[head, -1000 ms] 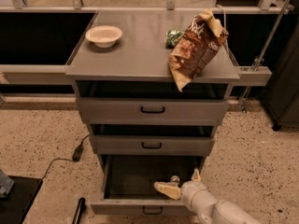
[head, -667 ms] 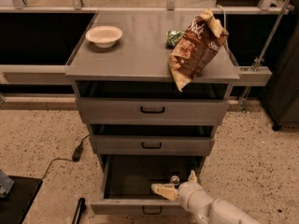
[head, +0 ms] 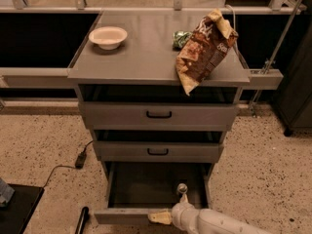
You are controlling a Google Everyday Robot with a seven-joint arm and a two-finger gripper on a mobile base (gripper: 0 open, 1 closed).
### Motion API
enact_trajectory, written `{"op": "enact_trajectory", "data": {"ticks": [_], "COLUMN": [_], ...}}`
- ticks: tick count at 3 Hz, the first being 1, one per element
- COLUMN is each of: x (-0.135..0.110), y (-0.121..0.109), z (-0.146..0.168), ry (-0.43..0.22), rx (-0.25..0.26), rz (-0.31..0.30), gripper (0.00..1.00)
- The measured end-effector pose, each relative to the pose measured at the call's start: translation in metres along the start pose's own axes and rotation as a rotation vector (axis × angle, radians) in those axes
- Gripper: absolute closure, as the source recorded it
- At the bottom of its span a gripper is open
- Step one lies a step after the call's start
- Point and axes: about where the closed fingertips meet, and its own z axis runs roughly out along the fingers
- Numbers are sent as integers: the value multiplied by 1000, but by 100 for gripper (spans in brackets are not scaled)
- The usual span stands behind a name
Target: Pick redbull can from bottom drawer and place on counter
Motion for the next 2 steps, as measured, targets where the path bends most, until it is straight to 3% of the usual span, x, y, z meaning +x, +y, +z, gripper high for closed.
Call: {"op": "enact_trajectory", "data": {"ticks": [1, 2], "x": [0, 3], "y": [0, -10], "z": [0, 9], "ry": [-1, 2], "rx": [1, -37], "rz": [1, 36], "gripper": [0, 0]}}
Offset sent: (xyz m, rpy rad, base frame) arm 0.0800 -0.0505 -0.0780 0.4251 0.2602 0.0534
